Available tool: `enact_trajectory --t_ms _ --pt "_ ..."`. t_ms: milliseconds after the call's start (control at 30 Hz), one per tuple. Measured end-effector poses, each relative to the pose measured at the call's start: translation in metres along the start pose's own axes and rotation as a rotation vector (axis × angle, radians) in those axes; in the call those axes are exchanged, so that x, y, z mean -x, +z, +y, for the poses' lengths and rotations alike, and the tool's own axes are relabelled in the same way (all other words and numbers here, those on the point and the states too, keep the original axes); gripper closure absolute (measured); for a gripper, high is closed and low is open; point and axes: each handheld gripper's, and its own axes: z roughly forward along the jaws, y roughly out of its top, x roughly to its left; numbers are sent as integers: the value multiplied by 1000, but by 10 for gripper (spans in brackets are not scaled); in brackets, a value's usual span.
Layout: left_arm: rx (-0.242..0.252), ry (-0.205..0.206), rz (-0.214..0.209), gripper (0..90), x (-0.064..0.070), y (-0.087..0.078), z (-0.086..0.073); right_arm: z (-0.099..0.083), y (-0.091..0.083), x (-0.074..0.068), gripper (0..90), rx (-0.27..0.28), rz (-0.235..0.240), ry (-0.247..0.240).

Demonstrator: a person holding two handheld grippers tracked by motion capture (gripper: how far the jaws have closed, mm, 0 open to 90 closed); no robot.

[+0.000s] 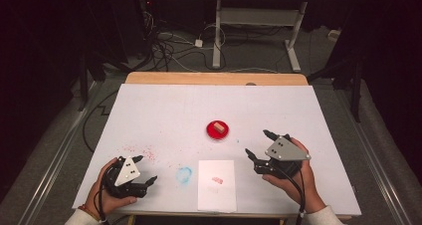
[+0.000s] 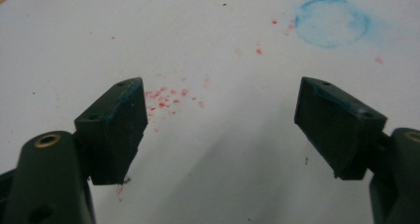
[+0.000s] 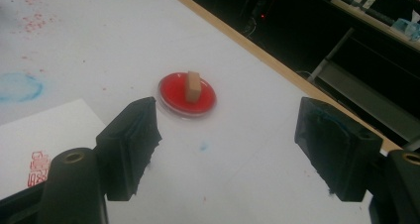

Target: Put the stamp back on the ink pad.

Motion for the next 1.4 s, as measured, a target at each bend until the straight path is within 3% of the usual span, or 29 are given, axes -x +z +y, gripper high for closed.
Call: enact_trajectory --t_ms 333,500,633,967,1067,1300,1400 --pt "-2 6 -2 199 1 1 1 -17 -12 3 256 -15 -12 -2" --pt "0 6 -5 199 1 1 1 -22 -16 4 258 -35 -57 -12" --pt "2 6 -6 199 0 1 1 -28 -20 6 256 -35 -57 -7" --pt "5 6 -2 197 0 2 2 -50 -26 12 224 -43 -55 55" --pt "5 8 -5 197 0 3 3 -56 -27 12 201 -57 -86 53" --pt "10 6 -12 197 0 4 4 -70 -32 13 187 -69 -109 67" --pt "10 12 -12 197 0 4 5 -76 -34 15 181 -62 -95 93"
